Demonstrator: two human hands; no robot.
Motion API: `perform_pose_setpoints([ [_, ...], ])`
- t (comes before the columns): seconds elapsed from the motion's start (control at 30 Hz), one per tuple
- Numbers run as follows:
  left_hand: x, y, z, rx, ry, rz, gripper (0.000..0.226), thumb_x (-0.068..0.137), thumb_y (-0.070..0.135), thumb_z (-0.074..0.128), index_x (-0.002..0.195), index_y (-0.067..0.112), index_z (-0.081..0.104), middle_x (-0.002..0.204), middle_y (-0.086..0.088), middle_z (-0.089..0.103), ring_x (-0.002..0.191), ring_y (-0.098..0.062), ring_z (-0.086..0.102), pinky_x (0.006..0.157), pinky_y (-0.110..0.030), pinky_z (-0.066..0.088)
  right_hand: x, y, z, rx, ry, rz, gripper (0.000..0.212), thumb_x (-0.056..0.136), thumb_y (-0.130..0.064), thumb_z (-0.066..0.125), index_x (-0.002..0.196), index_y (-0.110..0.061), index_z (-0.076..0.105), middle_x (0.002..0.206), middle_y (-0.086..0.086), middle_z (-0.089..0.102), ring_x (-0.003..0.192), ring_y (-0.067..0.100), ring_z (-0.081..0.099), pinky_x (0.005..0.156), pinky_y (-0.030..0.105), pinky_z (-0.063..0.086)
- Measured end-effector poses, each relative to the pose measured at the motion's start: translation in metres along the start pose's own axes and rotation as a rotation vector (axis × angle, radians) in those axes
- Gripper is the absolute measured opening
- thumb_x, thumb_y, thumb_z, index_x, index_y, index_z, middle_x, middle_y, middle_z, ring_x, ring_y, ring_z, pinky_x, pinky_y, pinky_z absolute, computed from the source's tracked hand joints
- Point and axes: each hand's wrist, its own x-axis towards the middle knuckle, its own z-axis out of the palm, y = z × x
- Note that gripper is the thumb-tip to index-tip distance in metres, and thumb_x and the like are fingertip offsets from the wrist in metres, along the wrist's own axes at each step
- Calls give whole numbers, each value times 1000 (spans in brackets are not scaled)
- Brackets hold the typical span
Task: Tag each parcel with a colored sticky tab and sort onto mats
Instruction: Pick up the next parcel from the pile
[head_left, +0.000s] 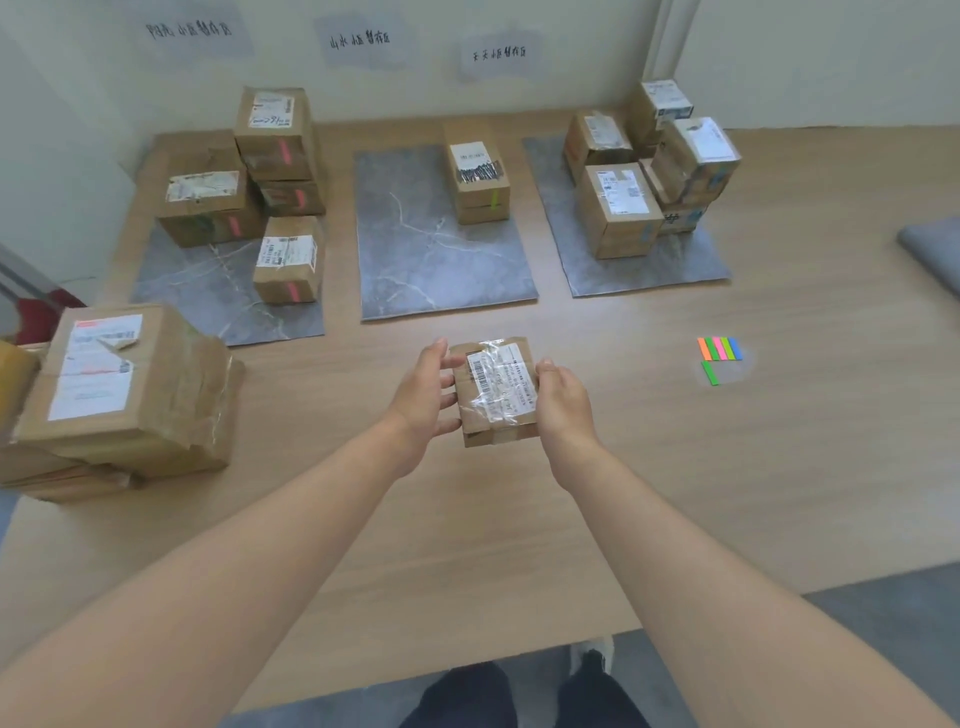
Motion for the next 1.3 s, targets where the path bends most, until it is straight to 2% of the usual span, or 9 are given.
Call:
perform_pose_setpoints([
  [0.13,21,-20,3,-11,22,-38,42,104,49,34,110,20,63,92,7,69,86,-11,66,87,-40,52,16,23,5,-7,17,53,33,106,-37,39,98,-17,64,93,-1,69,84,17,63,69,32,47],
  [0.33,42,-48,6,-24,41,-97,42,104,49,34,115,21,62,96,7,69,92,-11,65,95,-44,50,31,53,6,-12,-14,129,32,102,-35,41,105,-16,66,92,-3,68,84,17,64,75,35,53],
  [0.57,55,-66,5,-22,27,-124,44,104,50,34,119,21,63,109,2,66,108,-17,64,98,-45,51,36,70,12,-32,57,148,39,92,-45,40,99,-20,69,96,-3,73,94,21,67,87,39,52],
  [0.73,60,-76,1,10,-10,-117,41,104,51,33,113,26,65,120,2,65,116,-17,62,105,-48,48,40,80,11,-33,82,136,37,93,-43,40,95,-18,68,91,-4,73,92,20,67,86,40,52],
  [0.87,63,-71,3,60,20,-89,44,105,51,32,126,26,62,137,-1,55,135,-22,45,113,-48,39,42,75,5,-21,82,135,38,98,-42,40,98,-15,68,85,-5,68,92,23,63,84,38,48],
  [0.93,63,-65,7,92,30,-24,46,106,48,31,136,25,56,142,4,49,137,-12,37,118,-45,32,43,69,-1,4,96,145,40,103,-36,40,112,-7,66,96,-5,67,106,26,61,92,39,47],
  [1.03,60,-55,15,151,1,66,49,104,50,32,143,26,51,152,14,43,137,1,33,123,-42,23,44,59,-10,38,119,133,41,104,-31,40,120,0,60,130,6,62,127,29,54,103,42,44],
  [1.2,51,-36,36,191,-68,128,59,95,60,34,143,29,51,154,14,42,138,1,35,124,-39,20,45,46,-24,113,140,75,38,105,-30,41,120,-6,66,130,4,66,125,24,57,92,29,39],
  [1.3,45,-26,56,201,-116,135,60,92,63,36,142,32,51,154,14,43,136,1,37,122,-38,22,47,38,-39,135,147,35,37,104,-32,41,123,-13,67,127,1,67,117,18,58,96,26,38],
])
